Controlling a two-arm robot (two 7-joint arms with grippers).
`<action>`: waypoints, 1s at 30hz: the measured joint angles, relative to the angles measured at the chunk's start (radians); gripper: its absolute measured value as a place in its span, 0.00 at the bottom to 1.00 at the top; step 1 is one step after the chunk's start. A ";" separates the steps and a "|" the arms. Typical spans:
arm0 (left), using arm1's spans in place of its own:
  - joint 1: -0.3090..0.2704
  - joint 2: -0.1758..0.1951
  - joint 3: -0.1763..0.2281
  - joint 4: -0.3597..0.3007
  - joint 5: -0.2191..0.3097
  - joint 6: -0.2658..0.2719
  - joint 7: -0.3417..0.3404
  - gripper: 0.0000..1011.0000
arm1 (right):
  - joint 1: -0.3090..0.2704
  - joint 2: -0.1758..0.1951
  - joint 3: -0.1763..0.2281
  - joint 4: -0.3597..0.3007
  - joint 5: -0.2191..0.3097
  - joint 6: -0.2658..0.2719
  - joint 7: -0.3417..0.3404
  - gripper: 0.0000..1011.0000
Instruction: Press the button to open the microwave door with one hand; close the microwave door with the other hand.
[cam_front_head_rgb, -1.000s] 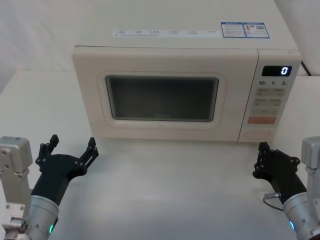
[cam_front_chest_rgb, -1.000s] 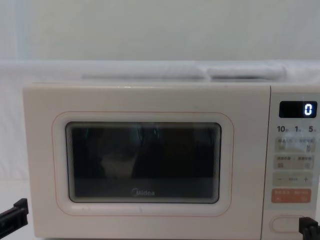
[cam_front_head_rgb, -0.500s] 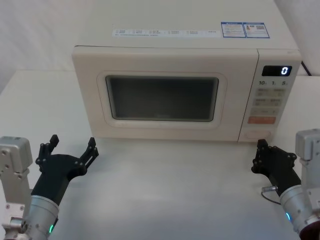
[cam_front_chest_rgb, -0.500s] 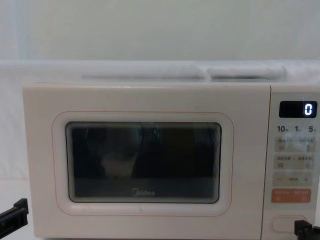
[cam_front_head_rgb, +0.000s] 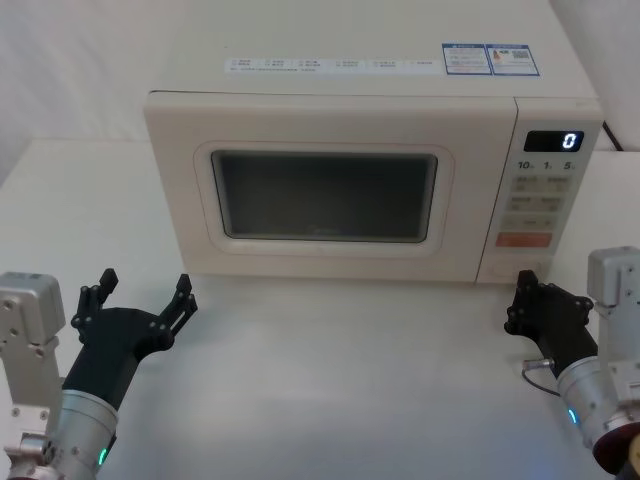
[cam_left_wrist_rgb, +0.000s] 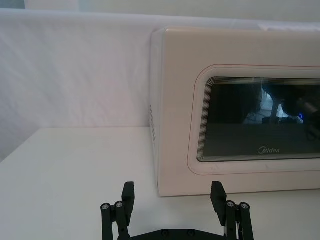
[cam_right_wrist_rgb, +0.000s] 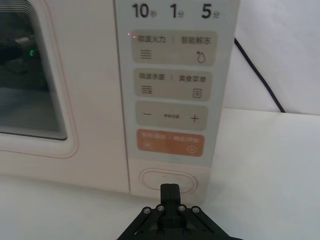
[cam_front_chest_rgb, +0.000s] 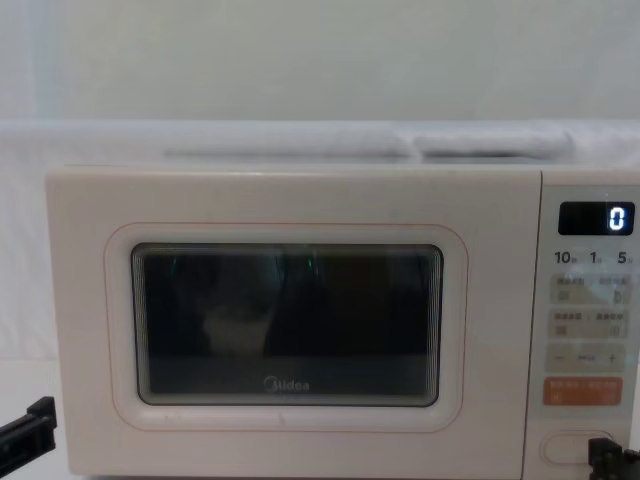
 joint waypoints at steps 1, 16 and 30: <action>0.000 0.000 0.000 0.000 0.000 0.000 0.000 0.99 | 0.003 -0.001 0.002 0.004 -0.001 -0.001 -0.001 0.00; 0.000 0.000 0.000 0.000 0.000 0.000 0.000 0.99 | 0.035 -0.020 0.015 0.052 -0.005 -0.010 -0.005 0.00; 0.000 0.000 0.000 0.000 0.000 0.000 0.000 0.99 | 0.059 -0.027 0.014 0.079 -0.012 -0.011 -0.001 0.00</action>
